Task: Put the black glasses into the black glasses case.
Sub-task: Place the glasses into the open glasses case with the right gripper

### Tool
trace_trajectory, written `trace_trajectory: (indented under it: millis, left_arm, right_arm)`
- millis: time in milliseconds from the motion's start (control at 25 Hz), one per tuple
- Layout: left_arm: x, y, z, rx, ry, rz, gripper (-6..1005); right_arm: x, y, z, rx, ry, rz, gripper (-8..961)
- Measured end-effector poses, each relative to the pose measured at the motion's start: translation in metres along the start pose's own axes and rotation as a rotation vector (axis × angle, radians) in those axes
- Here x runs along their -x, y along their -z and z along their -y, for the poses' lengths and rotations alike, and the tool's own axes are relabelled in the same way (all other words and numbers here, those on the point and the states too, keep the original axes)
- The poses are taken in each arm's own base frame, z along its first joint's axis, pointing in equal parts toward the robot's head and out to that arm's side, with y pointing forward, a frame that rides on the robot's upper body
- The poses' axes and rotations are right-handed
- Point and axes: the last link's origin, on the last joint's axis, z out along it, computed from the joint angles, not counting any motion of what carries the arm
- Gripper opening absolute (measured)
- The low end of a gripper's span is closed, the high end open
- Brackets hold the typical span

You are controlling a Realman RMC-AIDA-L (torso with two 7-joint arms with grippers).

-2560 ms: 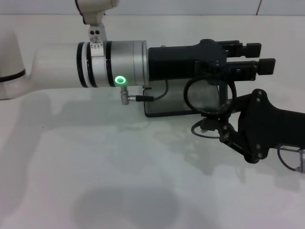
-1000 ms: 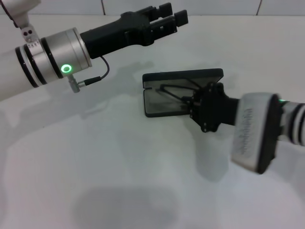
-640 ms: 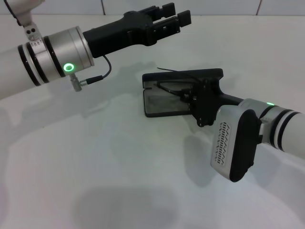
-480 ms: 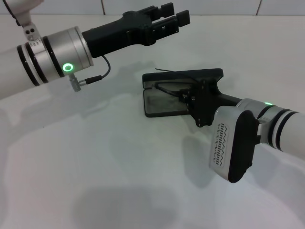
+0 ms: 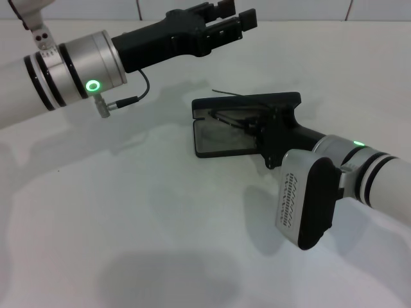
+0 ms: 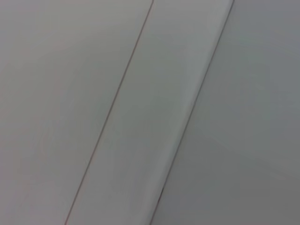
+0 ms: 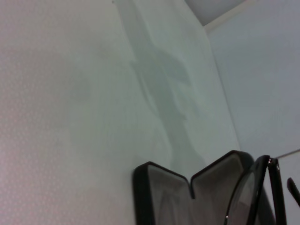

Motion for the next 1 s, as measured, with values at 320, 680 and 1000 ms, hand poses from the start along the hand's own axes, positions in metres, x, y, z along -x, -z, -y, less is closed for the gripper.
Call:
trace_trajectory:
  millis: [320, 680, 1000]
  left_arm:
    - [-0.001, -0.001, 0.000, 0.002, -0.003, 0.000, 644]
    - [0.001, -0.002, -0.001, 0.000, 0.009, -0.011, 644]
    - [0.002, -0.003, -0.003, 0.002, 0.011, -0.013, 644]
  right_arm:
    - [-0.002, 0.001, -0.007, 0.011, -0.009, -0.010, 108]
    - [-0.003, 0.001, -0.017, 0.004, 0.015, -0.037, 108]
    - [-0.007, 0.002, -0.014, -0.032, 0.014, -0.067, 108]
